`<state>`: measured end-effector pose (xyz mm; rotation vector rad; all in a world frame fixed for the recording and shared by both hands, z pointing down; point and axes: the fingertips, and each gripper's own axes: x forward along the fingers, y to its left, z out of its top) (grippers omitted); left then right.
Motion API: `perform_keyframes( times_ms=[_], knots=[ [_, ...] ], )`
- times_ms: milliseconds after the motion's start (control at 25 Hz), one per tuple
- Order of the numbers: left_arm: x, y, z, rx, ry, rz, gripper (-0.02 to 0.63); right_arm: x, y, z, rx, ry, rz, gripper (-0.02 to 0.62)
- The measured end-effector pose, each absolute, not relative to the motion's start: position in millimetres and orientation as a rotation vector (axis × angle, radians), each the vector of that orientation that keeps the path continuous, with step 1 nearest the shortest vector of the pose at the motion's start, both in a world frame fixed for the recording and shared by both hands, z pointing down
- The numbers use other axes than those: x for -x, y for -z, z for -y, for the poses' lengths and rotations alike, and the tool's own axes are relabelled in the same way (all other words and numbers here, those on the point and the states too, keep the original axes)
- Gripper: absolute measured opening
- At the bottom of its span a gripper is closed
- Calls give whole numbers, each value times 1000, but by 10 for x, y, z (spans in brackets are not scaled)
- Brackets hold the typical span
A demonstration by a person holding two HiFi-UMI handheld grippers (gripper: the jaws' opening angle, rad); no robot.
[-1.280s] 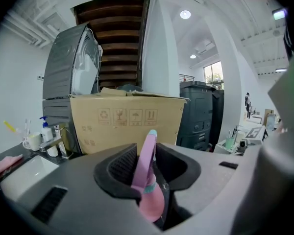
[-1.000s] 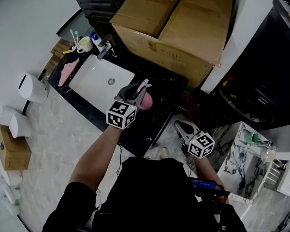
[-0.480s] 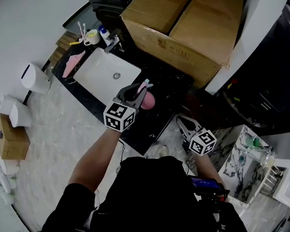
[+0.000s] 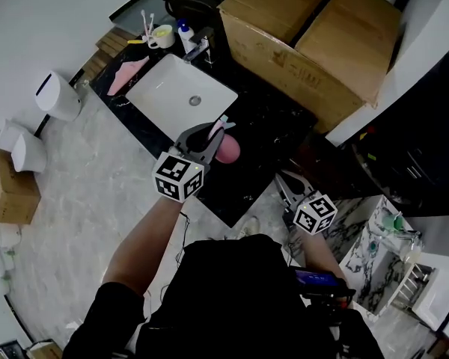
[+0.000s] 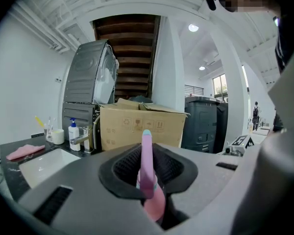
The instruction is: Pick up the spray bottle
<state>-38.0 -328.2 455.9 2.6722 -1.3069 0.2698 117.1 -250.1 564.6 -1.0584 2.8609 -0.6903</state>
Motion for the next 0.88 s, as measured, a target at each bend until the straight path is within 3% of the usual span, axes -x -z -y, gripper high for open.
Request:
perform_keyframes(
  times_ms=[880],
  knots=[
    [1912, -4518, 2280, -2484, -133, 1559, 67, -82, -5352, 2211, 908, 601, -3000, 26]
  ],
)
